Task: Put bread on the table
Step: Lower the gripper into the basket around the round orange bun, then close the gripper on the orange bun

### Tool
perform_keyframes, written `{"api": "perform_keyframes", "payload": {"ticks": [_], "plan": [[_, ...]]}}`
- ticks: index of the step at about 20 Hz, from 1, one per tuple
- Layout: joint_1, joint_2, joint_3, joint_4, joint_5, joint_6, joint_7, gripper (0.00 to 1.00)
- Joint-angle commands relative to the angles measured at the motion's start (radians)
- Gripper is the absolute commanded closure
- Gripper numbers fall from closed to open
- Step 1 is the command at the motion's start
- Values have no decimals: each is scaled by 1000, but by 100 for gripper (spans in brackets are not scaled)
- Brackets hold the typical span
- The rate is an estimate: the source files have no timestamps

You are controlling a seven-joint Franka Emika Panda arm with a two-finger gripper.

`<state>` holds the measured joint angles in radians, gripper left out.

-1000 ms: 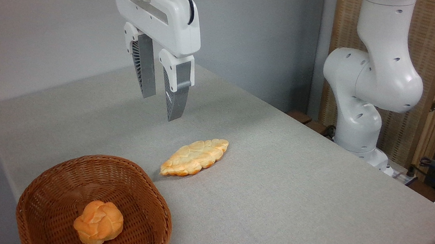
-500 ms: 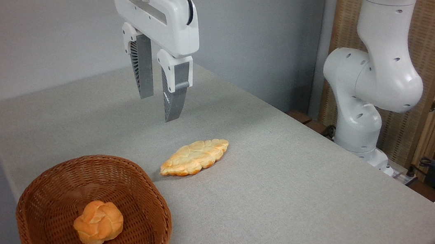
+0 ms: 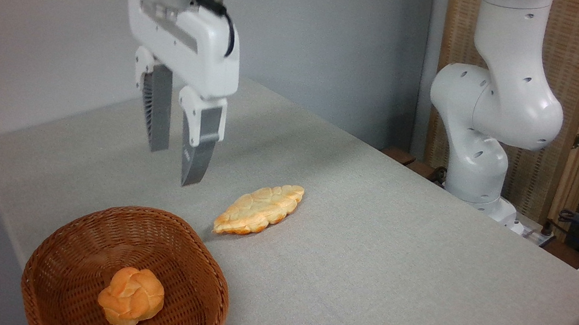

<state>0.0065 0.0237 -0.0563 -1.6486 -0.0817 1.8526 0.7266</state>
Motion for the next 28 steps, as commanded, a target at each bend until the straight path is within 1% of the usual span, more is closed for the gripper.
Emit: {"api": "perform_keyframes", "payload": {"ticks": [1,4,6,7,10,12,14,16,17,18,19,20,21,22,23,24,25,26,28], "plan": [[-7,39,3,-36,6,99,-22,0],[-2,88,6,-60,11,122,-13,0],[-2,120,4,-62,13,164,-13,0],[-2,140,4,-62,13,212,-12,0],[-2,189,0,-63,13,289,-12,0],[-3,234,-16,-62,14,371,-12,0],[-2,261,-26,-62,16,419,-12,0],[-3,278,-28,-63,43,435,-12,0],[-3,283,-28,-63,77,435,-13,0],[-3,285,-28,-63,91,435,-15,0],[-3,288,-28,-63,115,435,-16,0],[-3,295,-28,-63,134,435,-18,3],[-3,298,-28,-65,160,435,-16,13],[-3,298,-28,-63,186,435,-19,28],[-3,300,-28,-65,198,435,-19,44],[-3,300,-28,-65,198,433,-18,51],[-3,300,-28,-65,200,433,-16,59],[-2,300,-28,-65,200,433,-16,61],[-3,300,-28,-65,200,433,-16,61]]}}
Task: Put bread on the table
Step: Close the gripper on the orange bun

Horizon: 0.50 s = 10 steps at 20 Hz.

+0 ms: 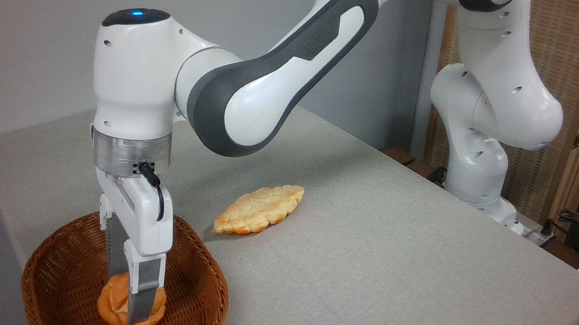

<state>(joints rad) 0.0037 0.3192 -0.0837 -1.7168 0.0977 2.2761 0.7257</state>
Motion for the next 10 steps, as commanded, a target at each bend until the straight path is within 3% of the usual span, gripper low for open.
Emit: {"api": "perform_keyframes", "payload": {"ticks": [1,8,10], "plan": [[1,4,-1,3,20,10,-15,61],[-1,4,-1,3,20,10,-19,62],[-1,4,-2,5,20,8,-20,76]]}}
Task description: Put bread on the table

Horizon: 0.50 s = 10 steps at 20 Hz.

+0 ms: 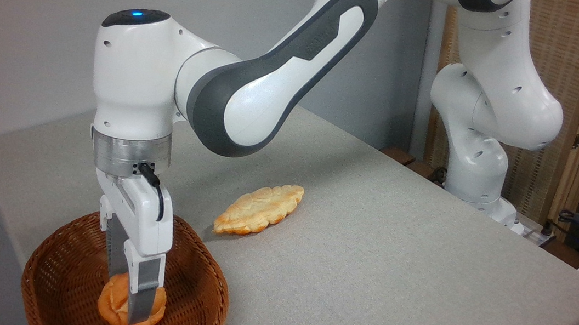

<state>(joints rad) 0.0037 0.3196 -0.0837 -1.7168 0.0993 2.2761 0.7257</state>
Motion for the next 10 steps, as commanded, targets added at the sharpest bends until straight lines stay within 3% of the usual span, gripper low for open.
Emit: {"api": "perform_keyframes", "payload": {"ticks": [1,6,10], "plan": [[-1,3,-2,6,19,8,-22,83],[1,-4,-7,11,20,3,-20,91],[1,-60,-5,25,19,-29,-28,91]]}}
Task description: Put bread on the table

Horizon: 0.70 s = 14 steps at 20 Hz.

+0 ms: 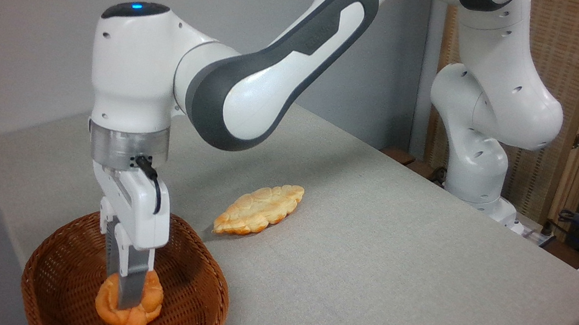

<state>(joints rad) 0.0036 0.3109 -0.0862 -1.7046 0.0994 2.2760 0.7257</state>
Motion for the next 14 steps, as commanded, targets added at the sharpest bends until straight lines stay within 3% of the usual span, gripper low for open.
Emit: {"api": "perform_keyframes", "payload": {"ticks": [1,7,10,12,13,14], "plan": [[1,-79,0,13,19,-45,-28,91],[-4,-259,3,6,14,-435,-49,90],[-7,-300,9,-7,17,-535,-19,89],[-14,-318,11,-36,57,-588,33,88],[-26,-331,14,-76,109,-598,73,77],[-39,-335,19,-136,176,-592,108,50]]}}
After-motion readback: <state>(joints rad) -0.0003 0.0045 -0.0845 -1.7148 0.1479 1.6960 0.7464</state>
